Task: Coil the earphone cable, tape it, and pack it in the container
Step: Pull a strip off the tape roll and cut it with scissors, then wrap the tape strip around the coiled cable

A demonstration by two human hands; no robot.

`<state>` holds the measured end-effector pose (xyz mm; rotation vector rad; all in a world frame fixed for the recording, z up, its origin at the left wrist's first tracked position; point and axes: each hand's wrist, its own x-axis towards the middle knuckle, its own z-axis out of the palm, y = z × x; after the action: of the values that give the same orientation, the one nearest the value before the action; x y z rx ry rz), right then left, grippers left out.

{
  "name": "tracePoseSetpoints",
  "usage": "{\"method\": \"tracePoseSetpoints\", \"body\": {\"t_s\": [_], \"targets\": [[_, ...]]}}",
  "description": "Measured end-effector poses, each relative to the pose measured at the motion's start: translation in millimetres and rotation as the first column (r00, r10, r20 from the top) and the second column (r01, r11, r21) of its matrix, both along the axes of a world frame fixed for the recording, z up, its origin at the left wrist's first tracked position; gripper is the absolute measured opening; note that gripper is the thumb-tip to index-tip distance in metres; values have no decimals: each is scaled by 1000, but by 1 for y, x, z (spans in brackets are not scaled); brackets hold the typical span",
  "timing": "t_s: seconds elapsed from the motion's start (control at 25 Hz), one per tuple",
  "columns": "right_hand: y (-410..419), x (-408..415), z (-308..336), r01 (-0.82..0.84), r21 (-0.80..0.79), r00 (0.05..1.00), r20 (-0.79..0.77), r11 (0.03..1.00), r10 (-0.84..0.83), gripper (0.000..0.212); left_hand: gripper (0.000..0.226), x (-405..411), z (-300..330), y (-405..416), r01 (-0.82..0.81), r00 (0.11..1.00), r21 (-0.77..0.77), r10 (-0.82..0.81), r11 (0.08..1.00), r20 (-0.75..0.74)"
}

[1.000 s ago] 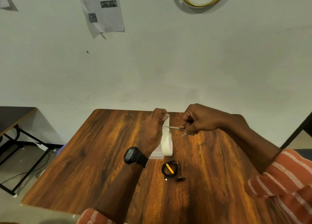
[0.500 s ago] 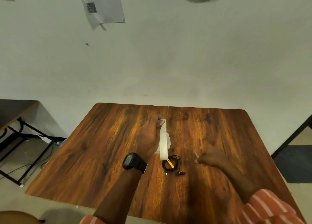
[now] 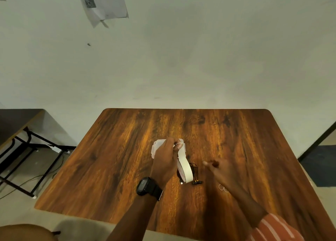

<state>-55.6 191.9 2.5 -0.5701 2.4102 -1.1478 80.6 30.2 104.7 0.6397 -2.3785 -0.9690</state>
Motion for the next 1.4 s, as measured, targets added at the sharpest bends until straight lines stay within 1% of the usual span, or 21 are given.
{"method": "tracePoseSetpoints", "body": {"t_s": [0.08, 0.16, 0.2, 0.32, 0.44, 0.52, 0.6, 0.64, 0.72, 0.8, 0.88, 1.0, 1.08, 1.12, 1.16, 1.2, 1.24, 1.28, 1.32, 1.36, 1.4], "targets": [[-20, 21, 46, -45, -408, 959, 239, 912, 154, 33, 12, -5, 1, 1, 19, 1000, 1, -18, 1000, -25], [-35, 33, 66, -191, -503, 929, 185, 843, 320, 38, 12, -11, -1, 1, 74, 996, -9, -75, 997, -55], [-38, 37, 69, -206, -504, 938, 142, 839, 316, 32, 12, -14, -2, 2, 86, 994, -24, -88, 996, -61], [-36, 41, 74, 46, -589, 940, 300, 807, 166, 12, 8, -22, -5, 6, 49, 991, -63, -56, 997, -120], [-32, 49, 67, 279, -624, 856, 506, 730, 104, 12, 7, -25, -5, 15, -18, 985, -74, 5, 997, -173], [-34, 53, 59, 388, -630, 815, 575, 672, 68, 12, 7, -28, -6, 21, -53, 970, 124, 80, 991, -230], [-34, 56, 46, 461, -603, 798, 602, 651, -7, 11, 8, -31, -5, 22, -113, 937, 406, 234, 907, -261], [-31, 55, 35, 444, -562, 845, 521, 698, -118, 8, 7, -32, -5, 18, -153, 921, 476, 299, 866, -248], [-14, 43, 0, 286, -364, 958, 82, 886, -276, 6, 7, -28, -12, 2, -206, 926, 510, 334, 835, -173], [11, 27, -38, 119, -8, 952, -285, 993, -116, 7, 8, -19, -20, -13, -190, 953, 506, 282, 841, -111], [34, 14, -66, 9, 251, 955, -288, 968, 66, 17, 7, -7, -29, -19, -132, 976, 474, 198, 870, -93], [47, 5, -79, -71, 494, 955, -218, 866, 203, 48, 9, 7, -32, -16, -16, 988, 478, 87, 878, -126], [39, 6, -71, -25, 554, 928, -297, 832, 226, 51, 10, 12, -33, -16, 105, 988, 502, -32, 858, -153], [31, 11, -64, 25, 502, 928, -333, 865, 167, 48, 10, 13, -34, -17, 180, 980, 510, -107, 841, -168], [21, 17, -50, 61, 346, 960, -278, 936, 40, 46, 9, 12, -36, -18, 252, 966, 518, -182, 818, -183], [10, 24, -31, 109, 86, 993, -48, 990, -105, 48, 10, 10, -38, -20, 318, 948, 525, -249, 789, -199], [-2, 30, -9, 178, -147, 941, 314, 973, -125, 51, 11, 7, -40, -21, 372, 928, 534, -305, 759, -213], [-11, 36, 10, 214, -294, 788, 616, 932, 14, 53, 13, 4, -42, -23, 411, 911, 543, -350, 732, -218], [-16, 40, 26, 232, -391, 611, 771, 890, 179, 50, 13, 1, -43, -25, 441, 895, 547, -393, 711, -211], [-19, 41, 35, 224, -454, 501, 813, 862, 297, 46, 11, -2, -45, -28, 463, 881, 543, -433, 701, -192], [-19, 42, 43, 202, -506, 453, 808, 838, 378, 41, 9, -4, -45, -30, 478, 868, 533, -470, 698, -164]]}}
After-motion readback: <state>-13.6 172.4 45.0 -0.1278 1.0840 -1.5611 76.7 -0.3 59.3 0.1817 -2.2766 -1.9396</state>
